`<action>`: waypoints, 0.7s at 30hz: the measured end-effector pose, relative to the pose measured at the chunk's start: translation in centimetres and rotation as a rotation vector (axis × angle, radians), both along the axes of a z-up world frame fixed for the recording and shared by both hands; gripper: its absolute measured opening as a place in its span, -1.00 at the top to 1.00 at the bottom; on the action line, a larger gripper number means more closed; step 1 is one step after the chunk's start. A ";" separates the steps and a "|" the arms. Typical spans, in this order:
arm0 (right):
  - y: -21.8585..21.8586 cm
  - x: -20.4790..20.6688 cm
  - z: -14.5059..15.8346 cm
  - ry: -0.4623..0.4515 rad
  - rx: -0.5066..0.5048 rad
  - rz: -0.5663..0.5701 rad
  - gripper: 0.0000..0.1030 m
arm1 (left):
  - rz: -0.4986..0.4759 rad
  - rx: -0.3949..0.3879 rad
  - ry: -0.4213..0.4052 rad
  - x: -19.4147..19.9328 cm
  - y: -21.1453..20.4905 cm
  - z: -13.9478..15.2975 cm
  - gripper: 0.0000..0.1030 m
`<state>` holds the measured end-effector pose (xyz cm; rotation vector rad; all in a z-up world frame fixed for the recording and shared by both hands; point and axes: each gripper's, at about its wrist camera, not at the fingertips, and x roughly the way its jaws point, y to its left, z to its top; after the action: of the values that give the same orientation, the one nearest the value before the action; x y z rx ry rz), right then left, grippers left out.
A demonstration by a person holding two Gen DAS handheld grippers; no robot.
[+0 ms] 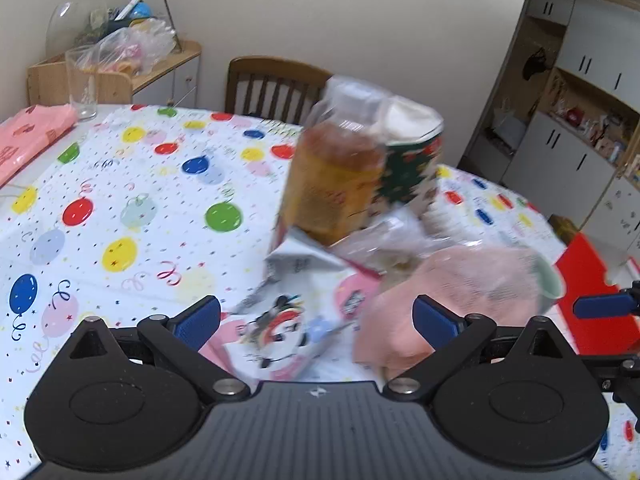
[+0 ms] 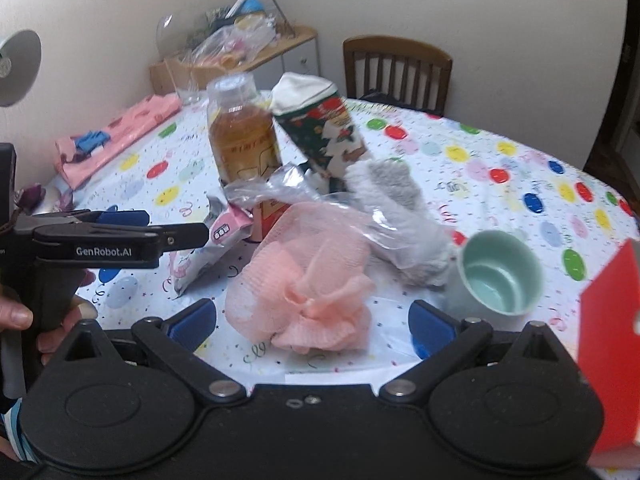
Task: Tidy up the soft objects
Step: 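Move both tools back toward the pink bath puff and bottle on the table, then grasp the pink bath puff with the right tool while the left tool grasps the panda snack bag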
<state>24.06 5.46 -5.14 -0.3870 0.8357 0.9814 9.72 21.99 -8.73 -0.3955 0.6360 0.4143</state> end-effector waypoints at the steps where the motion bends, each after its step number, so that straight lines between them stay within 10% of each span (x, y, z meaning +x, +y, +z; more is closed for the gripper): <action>1: 0.5 0.1 -0.5 0.007 -0.007 0.006 -0.99 | 0.003 0.004 0.011 0.1 0.3 -0.5 -0.99; 14: 4.7 1.3 -5.2 0.016 -0.110 0.043 -0.99 | -0.039 0.093 0.110 2.5 0.7 -4.6 -0.94; 21: 5.7 1.8 -6.5 0.042 -0.130 0.037 -0.82 | -0.057 0.136 0.137 3.1 0.2 -5.4 -0.42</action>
<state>25.87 11.11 -11.61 -0.4959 0.9363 0.9754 12.80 22.22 -14.08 -0.2201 0.7465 0.4299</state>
